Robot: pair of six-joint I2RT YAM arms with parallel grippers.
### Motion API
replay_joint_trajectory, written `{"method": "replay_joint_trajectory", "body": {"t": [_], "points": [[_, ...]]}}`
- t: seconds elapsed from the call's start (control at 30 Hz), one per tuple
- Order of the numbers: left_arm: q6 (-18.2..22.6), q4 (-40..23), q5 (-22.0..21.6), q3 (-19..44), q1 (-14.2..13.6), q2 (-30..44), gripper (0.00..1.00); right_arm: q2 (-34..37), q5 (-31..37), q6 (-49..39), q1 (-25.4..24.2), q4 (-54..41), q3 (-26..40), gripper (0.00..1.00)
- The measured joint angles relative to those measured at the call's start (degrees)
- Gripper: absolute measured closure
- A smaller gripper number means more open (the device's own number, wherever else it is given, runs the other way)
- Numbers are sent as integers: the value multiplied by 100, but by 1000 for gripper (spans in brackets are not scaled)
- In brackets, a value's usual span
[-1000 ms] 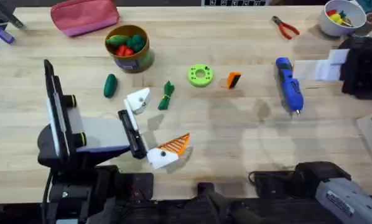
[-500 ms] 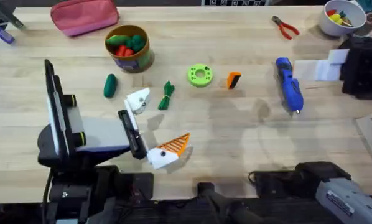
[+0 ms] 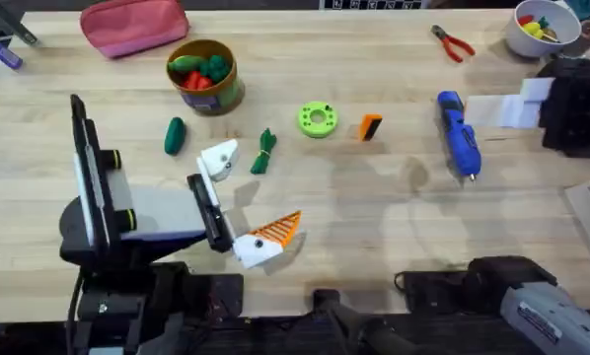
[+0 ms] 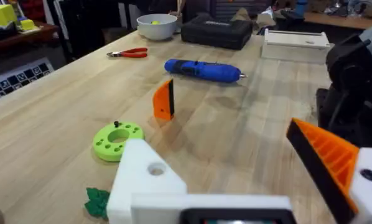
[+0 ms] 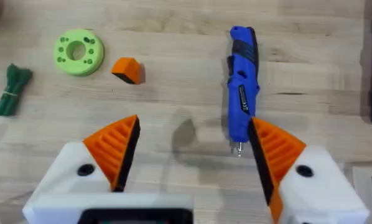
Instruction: Pick up the gripper from the table and insert it into the empty holder that is missing its gripper. Then pick up a screw, insert it into the mounting hole, and use the screwdriver to tighten it. Finally, clean up the table by picking up the vegetable and placing it into the bucket.
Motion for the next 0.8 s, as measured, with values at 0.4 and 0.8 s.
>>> {"method": "replay_joint_trajectory", "body": {"t": [0.4,0.8], "points": [[0,0,0,0,0,0,15,1,0,-1,0,0,0,8],[0,0,0,0,0,0,15,2,0,0,0,103,0,7]]}}
